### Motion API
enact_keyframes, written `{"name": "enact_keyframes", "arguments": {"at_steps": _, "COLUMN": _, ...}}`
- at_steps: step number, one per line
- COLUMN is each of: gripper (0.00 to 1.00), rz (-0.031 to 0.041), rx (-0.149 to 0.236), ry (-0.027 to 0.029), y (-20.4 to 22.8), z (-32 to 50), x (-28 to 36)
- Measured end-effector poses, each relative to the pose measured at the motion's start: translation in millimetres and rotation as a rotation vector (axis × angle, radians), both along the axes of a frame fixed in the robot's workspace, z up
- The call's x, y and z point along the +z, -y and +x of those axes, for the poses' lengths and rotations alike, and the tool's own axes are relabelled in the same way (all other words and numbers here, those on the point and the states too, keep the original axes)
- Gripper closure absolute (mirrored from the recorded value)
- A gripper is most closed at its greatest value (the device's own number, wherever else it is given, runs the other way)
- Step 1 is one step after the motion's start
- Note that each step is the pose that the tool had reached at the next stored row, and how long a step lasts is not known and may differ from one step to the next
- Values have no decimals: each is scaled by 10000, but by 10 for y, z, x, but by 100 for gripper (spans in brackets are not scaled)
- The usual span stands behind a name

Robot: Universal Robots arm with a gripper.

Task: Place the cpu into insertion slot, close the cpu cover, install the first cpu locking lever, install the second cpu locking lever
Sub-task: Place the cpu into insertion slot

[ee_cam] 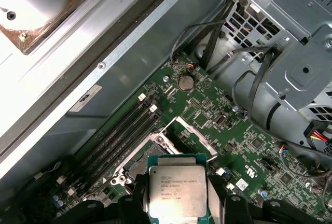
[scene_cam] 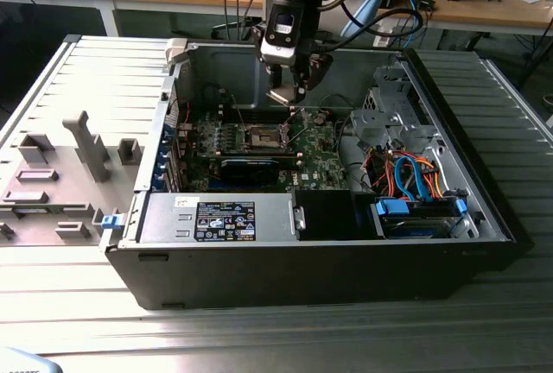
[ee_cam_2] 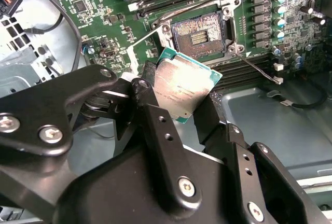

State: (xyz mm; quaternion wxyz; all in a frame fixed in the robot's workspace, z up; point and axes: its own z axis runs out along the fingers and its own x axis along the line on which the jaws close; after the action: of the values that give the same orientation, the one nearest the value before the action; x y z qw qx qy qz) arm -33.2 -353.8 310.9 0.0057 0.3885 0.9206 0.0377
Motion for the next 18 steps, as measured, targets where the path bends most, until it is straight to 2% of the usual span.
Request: {"name": "enact_keyframes", "arguments": {"at_steps": 18, "gripper": 46, "rz": 0, "rx": -429, "ry": 0, "y": 0, "z": 0, "x": -1}}
